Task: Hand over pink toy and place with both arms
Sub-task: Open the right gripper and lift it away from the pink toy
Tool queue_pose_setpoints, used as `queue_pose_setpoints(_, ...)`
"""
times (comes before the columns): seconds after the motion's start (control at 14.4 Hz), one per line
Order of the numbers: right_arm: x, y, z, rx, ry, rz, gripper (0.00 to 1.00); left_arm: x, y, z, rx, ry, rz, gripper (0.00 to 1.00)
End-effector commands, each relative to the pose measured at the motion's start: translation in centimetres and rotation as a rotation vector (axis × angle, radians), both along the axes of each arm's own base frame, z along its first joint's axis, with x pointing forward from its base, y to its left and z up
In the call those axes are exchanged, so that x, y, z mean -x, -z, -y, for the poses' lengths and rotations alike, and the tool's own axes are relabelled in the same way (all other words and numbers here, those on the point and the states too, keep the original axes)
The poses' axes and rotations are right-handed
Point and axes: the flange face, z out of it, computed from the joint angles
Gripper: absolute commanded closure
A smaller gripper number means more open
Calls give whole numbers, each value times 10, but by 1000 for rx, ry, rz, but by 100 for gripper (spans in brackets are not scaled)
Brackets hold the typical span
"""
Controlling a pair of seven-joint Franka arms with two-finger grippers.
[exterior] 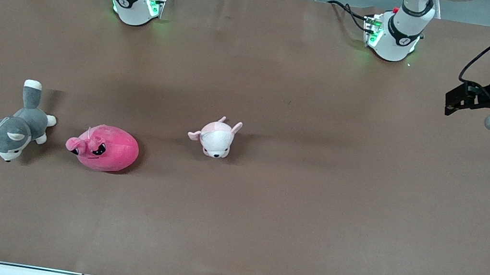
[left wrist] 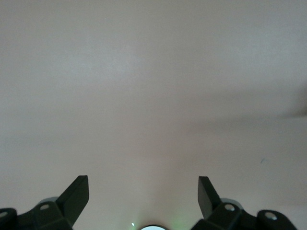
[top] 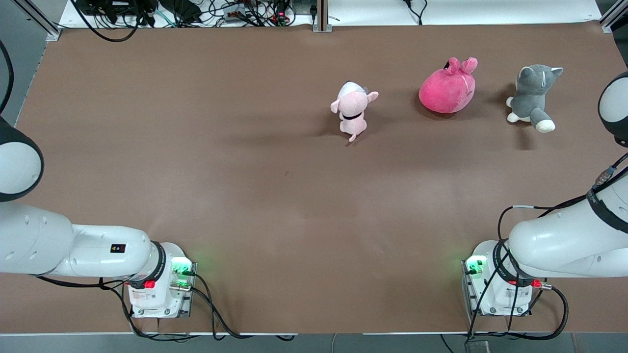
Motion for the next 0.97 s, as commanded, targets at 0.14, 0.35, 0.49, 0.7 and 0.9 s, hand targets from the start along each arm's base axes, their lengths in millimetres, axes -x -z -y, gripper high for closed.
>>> queue_pose_setpoints(0.14,15,-25,-11,27,9,127,0,2,-11,-19,38,-25,26,0)
queue_pose_setpoints(0.35,26,-31,-20,31,9,140,0,0,-12,-13,37,-18,48,0)
queue_pose_setpoints(0.49,34,-36,-25,33,28,141,0,-1,-11,-11,34,-15,52,0)
queue_pose_setpoints(0.7,40,-36,-27,32,27,137,0,2,-17,-2,32,-1,63,0)
queue_pose_setpoints(0.9,53,-33,-25,25,32,125,0,2,-12,5,26,15,50,0)
